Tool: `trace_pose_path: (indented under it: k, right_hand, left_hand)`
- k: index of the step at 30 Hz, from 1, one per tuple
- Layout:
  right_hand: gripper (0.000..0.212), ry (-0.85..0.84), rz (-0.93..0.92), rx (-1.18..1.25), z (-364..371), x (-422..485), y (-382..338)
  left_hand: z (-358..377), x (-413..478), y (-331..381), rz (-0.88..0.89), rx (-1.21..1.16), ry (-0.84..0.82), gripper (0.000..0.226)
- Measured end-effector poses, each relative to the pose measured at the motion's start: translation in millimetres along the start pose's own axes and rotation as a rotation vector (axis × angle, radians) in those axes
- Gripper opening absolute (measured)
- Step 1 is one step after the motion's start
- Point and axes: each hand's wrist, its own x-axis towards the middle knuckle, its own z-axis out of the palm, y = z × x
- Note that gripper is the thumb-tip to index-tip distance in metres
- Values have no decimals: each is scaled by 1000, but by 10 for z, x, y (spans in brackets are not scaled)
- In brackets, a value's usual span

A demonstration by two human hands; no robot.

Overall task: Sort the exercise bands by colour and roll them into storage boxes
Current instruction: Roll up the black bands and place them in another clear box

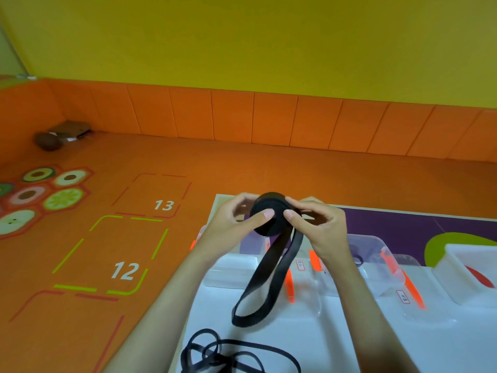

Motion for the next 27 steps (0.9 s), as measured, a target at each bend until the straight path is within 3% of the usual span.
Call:
trace_pose_path:
  k: [5, 9, 12, 16, 20, 23, 27]
  right_hand:
    - [24, -166, -67, -99, 13, 60, -38]
    - [24, -169, -18, -70, 37, 26, 0]
    - [25, -176, 0, -84, 82, -25, 15]
    - [36, -83, 97, 29, 117, -29, -18]
    - [28, -27, 61, 13, 155, -82, -16]
    - [35, 21, 95, 47, 198, -126, 13]
    - [31, 53, 100, 43, 200, -79, 27]
  left_hand:
    - [-101, 122, 233, 67, 183, -149, 18]
    - [-185, 141, 284, -33, 361, -220, 23]
    - [-218, 115, 266, 3, 421, -261, 15]
    - [-156, 75, 211, 61, 337, -156, 13]
    - [-80, 79, 132, 28, 133, 8, 20]
    - [-13, 84, 120, -1, -18, 103, 21]
    - [81, 37, 119, -42, -62, 149, 21]
